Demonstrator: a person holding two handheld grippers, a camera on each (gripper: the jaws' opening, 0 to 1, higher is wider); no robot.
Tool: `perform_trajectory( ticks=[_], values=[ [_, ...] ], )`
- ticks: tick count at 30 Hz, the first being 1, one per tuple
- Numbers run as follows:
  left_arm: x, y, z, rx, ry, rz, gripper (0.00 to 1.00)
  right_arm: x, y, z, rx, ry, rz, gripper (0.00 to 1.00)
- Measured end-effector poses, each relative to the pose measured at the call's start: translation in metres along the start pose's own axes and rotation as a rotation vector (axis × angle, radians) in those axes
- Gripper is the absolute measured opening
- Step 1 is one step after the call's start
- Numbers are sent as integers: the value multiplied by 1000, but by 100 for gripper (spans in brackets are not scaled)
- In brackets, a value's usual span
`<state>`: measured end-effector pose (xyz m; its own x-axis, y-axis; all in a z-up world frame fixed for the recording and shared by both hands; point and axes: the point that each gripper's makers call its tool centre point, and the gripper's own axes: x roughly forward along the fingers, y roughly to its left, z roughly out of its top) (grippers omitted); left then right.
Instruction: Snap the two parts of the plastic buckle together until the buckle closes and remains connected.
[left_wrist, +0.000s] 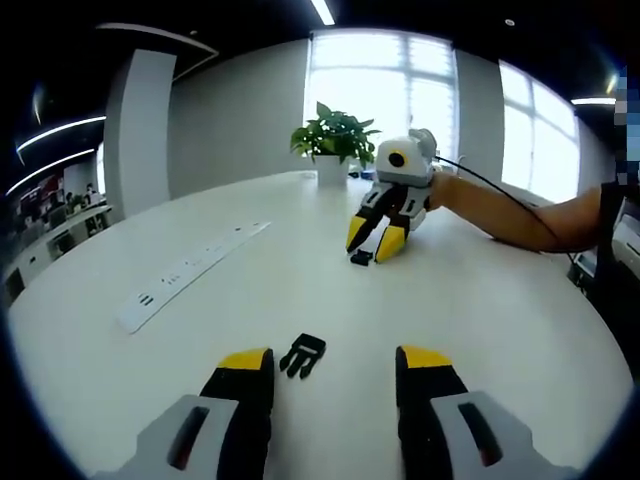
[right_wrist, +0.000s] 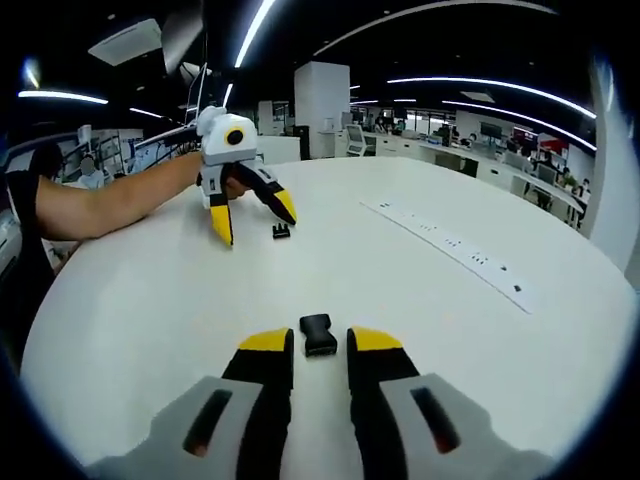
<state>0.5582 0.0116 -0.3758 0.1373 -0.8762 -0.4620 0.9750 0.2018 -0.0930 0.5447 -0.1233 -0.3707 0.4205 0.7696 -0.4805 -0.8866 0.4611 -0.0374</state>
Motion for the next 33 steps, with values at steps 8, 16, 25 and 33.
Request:
perform_trajectory(
  ticks=[8,16,25,33],
  values=[
    [-1,0,-1,-2,-1,4,49,1,-1,1,-1,-6,1,17],
    [-1,-2,-1,-2,-2,1,49,0,3,-1,8,-3,35,17],
    [-1,-2,-1,-3,-4,0,49,0,-3,-1,8,-10,-3,15],
    [-1,0,-2,-4,0,-2,49,0,-1,-1,4,-12,5,15]
  ],
)
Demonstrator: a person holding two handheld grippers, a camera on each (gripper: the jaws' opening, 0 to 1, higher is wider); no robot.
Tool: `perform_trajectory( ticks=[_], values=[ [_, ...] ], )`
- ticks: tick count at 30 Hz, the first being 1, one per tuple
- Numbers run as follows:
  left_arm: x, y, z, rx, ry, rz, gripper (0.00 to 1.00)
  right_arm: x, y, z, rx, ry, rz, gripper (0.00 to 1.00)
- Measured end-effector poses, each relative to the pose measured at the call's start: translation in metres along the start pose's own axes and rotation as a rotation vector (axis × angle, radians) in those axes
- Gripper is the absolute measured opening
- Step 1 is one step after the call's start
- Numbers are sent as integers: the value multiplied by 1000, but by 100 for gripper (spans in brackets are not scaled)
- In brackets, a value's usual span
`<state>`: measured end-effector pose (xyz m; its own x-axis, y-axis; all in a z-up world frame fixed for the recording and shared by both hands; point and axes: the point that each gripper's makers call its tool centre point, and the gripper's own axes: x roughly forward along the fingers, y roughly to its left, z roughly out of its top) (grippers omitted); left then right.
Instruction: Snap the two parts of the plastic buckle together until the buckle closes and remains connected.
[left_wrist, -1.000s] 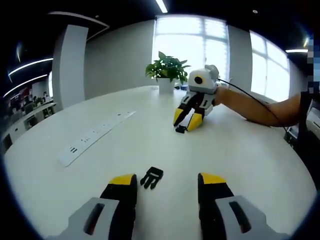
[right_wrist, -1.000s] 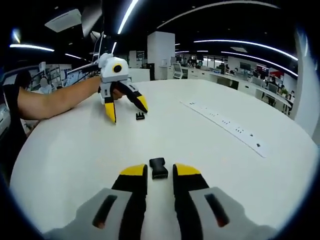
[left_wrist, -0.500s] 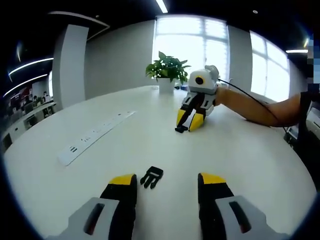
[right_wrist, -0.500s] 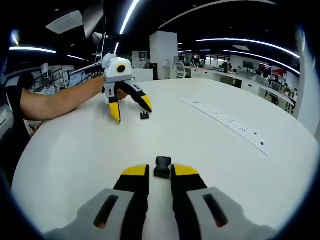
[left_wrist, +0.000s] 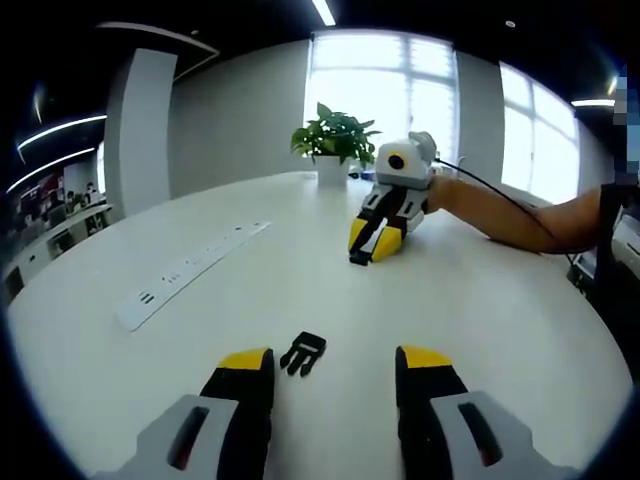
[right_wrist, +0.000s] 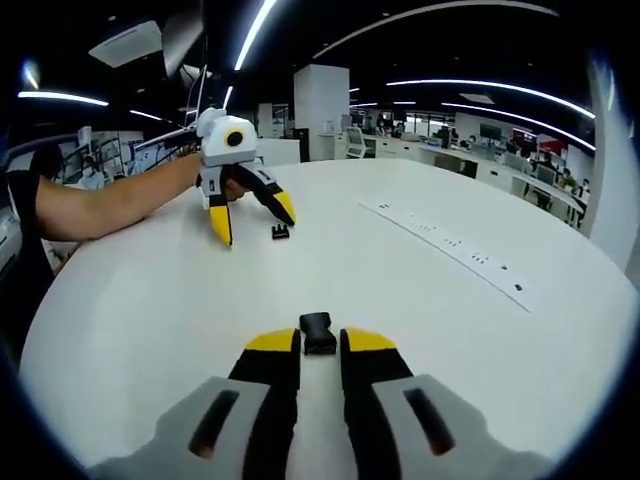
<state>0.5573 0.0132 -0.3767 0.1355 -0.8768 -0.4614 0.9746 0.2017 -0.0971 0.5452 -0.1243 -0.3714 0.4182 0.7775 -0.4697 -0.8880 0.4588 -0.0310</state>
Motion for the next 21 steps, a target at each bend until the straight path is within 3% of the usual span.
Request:
perform_trajectory(
  ticks=[17,21],
  values=[
    [-1,-2,-1,-4,-2,2,48,0,2,0,-2,5,11,16],
    [-1,-2,-2,-3,0,1,48,2,4,3,-21,-13,16,26]
  ],
)
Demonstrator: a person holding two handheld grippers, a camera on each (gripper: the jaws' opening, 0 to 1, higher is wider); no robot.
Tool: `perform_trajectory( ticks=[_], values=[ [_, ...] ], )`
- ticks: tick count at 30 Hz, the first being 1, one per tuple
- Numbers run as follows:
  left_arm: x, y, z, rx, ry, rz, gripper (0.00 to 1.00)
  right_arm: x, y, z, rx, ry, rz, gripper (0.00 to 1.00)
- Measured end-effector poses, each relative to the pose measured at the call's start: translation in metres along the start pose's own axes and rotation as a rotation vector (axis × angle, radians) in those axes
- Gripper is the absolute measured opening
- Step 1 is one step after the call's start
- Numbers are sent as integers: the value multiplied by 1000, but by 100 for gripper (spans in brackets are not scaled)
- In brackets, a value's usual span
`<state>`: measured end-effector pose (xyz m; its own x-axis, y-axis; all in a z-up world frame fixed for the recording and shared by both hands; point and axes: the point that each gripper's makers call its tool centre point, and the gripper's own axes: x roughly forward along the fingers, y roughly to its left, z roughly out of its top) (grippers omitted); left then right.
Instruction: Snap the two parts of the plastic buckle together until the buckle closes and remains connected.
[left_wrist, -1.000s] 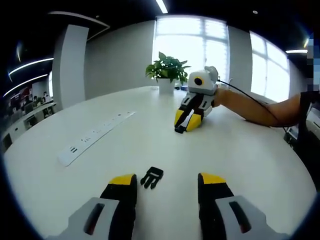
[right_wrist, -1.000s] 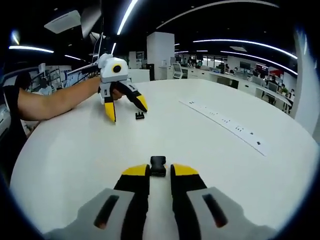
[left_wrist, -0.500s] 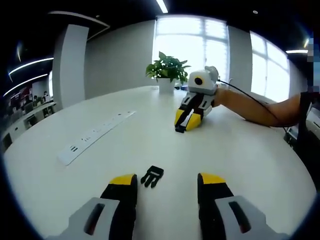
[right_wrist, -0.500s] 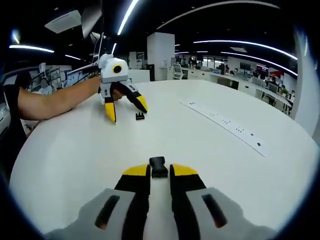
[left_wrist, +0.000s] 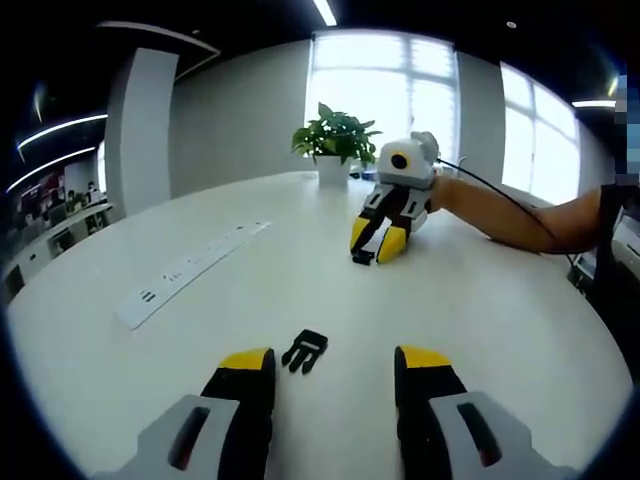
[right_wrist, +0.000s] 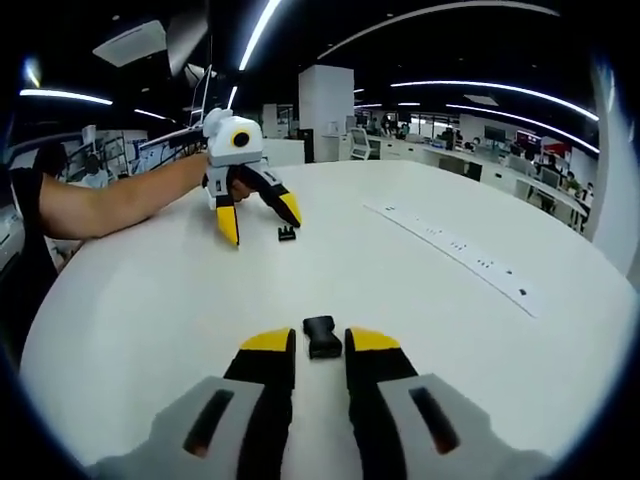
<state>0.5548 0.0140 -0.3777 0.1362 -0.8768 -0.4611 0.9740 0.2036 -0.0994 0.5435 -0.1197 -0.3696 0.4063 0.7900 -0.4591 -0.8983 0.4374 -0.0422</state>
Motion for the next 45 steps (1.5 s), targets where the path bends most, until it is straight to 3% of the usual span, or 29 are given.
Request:
perform_trajectory(
  ticks=[13,45],
  values=[
    [-1,-1,-1,-1,0,0,48,0,4,-4,-13,20,8,15],
    [0,-4,-1,1,1,0,48,3,-5,-4,20,17,-10,13]
  ],
)
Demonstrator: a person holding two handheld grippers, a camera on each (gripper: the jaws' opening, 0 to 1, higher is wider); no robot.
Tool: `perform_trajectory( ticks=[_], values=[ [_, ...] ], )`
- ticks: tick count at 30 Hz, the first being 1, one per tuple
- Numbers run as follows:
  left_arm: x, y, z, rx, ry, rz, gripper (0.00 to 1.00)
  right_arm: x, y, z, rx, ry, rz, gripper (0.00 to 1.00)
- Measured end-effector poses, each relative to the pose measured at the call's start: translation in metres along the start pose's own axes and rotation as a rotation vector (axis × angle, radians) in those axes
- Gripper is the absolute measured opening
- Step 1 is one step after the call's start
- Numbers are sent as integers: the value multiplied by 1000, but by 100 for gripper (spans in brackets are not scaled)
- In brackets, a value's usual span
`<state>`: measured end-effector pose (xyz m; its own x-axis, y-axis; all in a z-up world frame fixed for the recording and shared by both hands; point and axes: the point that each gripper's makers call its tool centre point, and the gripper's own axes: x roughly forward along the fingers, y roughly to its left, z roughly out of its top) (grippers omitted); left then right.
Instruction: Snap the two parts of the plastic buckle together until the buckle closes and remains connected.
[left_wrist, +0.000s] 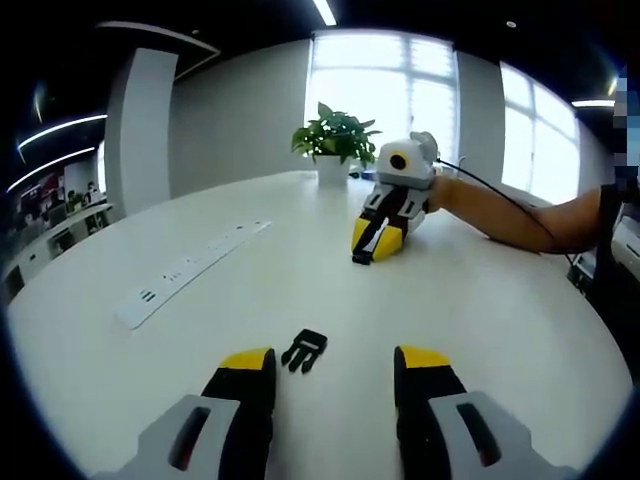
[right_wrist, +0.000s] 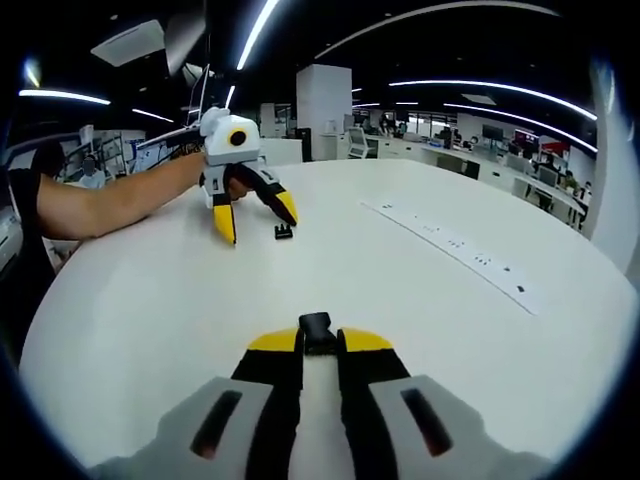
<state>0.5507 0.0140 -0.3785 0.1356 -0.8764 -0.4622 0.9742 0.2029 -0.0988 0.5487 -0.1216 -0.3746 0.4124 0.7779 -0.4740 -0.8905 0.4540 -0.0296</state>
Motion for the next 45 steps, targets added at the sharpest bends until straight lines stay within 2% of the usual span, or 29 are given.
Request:
perform_trajectory(
  ticks=[19,26,32,38,45],
  values=[
    [-1,4,1,-16,-5,3,39,-1,1,1,25,2,-8,12],
    [-2,1,1,-19,-5,-15,32,0,1,1,24,-2,-6,12],
    [3,9,4,-18,-2,40,31,1,2,2,24,-2,-6,12],
    [7,5,5,-22,14,48,22,1,3,2,23,-2,-6,12],
    [6,12,9,-16,4,80,22,3,6,4,22,-2,1,12]
  ],
)
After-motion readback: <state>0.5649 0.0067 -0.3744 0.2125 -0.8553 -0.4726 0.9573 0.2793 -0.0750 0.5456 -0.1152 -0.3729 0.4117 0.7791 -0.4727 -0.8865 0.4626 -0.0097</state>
